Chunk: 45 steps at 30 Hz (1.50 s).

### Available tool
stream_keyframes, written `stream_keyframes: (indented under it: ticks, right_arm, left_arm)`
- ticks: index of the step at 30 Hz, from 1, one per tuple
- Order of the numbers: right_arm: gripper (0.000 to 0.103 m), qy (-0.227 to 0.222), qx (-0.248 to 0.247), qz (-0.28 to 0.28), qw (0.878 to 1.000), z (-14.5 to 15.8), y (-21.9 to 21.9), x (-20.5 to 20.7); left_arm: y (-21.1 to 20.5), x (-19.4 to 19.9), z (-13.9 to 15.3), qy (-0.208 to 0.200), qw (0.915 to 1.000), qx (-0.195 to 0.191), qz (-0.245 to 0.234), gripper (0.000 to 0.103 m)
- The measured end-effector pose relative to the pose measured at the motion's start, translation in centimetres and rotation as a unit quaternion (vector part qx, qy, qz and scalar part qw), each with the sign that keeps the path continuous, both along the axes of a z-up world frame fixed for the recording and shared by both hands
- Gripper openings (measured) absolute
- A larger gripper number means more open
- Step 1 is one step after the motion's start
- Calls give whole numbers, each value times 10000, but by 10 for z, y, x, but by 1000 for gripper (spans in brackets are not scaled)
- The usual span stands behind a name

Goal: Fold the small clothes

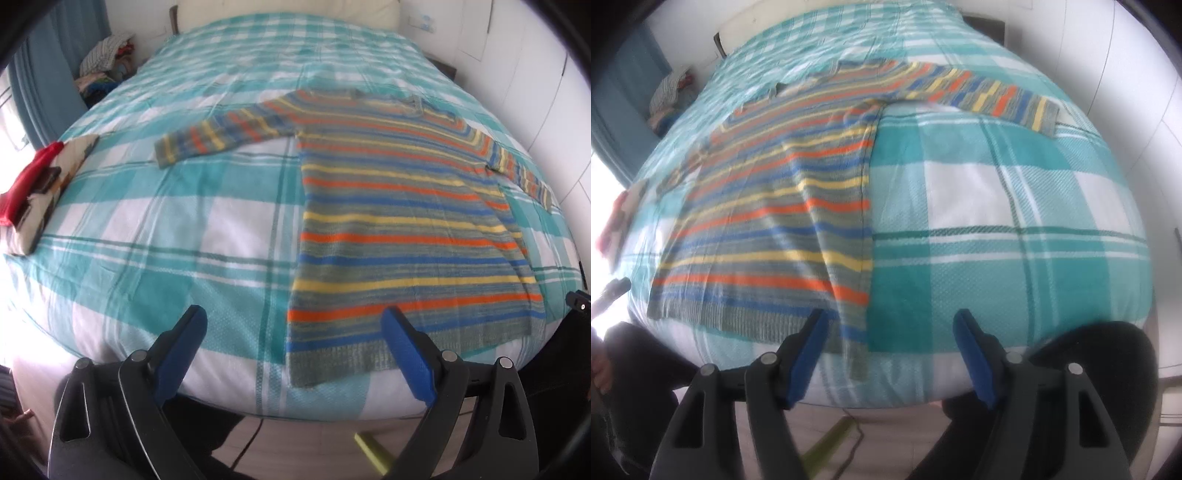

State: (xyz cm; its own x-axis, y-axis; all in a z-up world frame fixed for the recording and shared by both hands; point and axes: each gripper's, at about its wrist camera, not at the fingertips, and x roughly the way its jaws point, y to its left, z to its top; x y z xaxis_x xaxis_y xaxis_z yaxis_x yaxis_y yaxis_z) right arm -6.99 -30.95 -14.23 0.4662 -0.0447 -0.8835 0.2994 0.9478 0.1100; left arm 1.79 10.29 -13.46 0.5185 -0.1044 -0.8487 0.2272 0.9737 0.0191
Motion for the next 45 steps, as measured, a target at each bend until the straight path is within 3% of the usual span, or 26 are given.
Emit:
stream_keyframes:
  ticks: [2,7,16,25,45]
  right_arm:
    - [80,-114,-131,-36,9998,15,7,4]
    - [88,-423,-472,58,9980,48,38,18]
    - [89,-948,-746,662,9905,85,101,43]
    - [90,-911,-1100,675,9874,95,118,48]
    - [89,-763,-1842,351,9793,103,106,49]
  left_arm:
    - [-7,-2,10,-162,9999,37,45,96]
    - [-23,-7,30,-416,9991,41,116,97]
    - [-30,-17,50,-597,9979,-18,231,98]
    - [-36,-15,52,-519,9985,-16,179,99]
    - [-62,-17,46,-394,9992,38,-1,99]
